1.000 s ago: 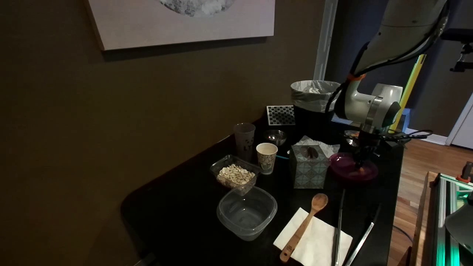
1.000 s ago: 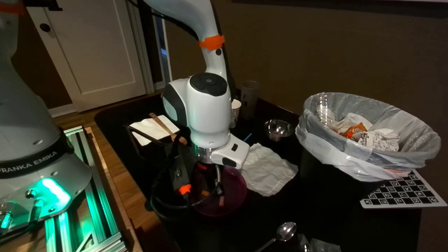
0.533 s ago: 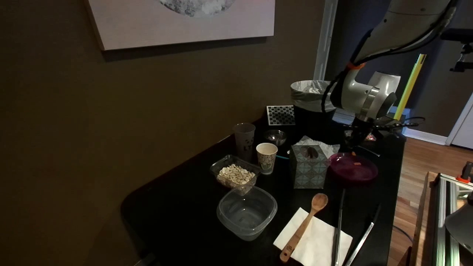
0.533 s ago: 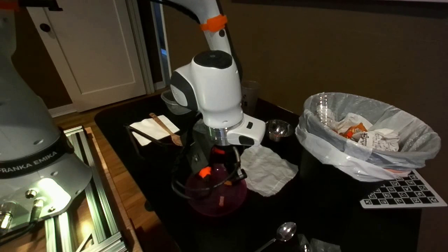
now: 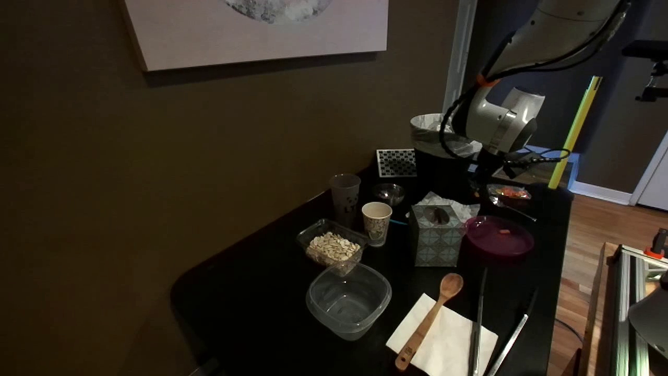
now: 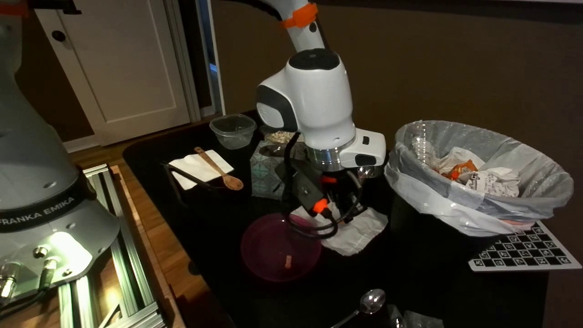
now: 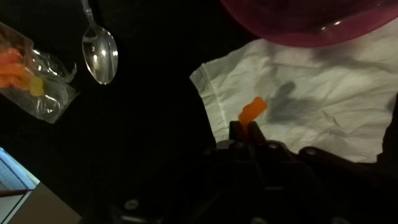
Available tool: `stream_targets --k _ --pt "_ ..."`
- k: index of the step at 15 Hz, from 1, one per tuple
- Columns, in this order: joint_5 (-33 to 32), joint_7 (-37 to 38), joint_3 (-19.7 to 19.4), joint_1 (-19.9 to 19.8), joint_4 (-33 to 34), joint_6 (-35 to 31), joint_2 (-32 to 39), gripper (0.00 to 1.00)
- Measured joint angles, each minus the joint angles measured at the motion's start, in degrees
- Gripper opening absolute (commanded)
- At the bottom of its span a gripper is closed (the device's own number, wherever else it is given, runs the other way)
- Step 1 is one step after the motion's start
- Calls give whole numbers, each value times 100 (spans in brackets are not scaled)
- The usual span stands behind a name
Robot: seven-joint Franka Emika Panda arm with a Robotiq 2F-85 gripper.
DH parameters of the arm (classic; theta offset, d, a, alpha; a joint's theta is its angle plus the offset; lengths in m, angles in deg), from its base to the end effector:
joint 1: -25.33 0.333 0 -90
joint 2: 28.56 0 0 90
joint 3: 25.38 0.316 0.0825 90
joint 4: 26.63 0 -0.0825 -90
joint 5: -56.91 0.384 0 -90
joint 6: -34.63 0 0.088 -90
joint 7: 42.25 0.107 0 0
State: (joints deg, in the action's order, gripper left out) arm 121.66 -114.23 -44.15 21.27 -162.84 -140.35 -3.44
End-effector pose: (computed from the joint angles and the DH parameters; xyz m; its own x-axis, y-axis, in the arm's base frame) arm 0.4154 -0.2615 0.1703 0.9390 -0.1831 0.2910 -0.2200 -0.9704 0.0993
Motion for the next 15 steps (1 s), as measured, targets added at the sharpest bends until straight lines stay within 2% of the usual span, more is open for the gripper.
stream_targets --k 4,5,6,15 --pt "-61 0 65 -2 481 104 380 9" --pt "-65 0 102 -2 589 165 484 15" --pt "-68 0 146 -1 692 218 589 33" --pt "-108 -2 446 13 1126 283 1128 98"
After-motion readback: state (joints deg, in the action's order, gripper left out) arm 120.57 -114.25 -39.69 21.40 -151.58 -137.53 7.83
